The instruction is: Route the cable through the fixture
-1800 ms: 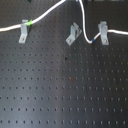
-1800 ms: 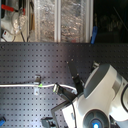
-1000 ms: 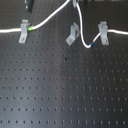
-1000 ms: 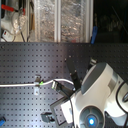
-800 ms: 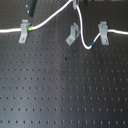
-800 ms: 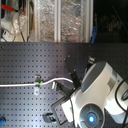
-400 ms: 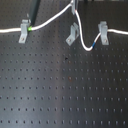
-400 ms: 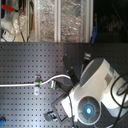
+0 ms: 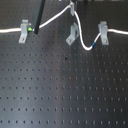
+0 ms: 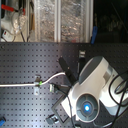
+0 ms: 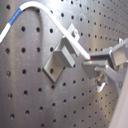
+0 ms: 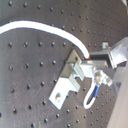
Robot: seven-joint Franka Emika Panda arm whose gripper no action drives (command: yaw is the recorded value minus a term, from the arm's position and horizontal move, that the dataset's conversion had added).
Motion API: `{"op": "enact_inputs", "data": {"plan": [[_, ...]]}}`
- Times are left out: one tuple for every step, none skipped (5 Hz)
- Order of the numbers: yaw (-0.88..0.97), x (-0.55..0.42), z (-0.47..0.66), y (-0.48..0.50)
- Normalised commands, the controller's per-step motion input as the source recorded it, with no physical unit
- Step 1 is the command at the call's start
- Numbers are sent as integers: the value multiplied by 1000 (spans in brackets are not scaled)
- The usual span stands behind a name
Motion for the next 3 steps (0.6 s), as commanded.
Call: {"op": "enact_inputs", "data": {"plan": [[-334, -174, 343, -89], [0, -8, 11, -7], [126, -134, 25, 129]]}}
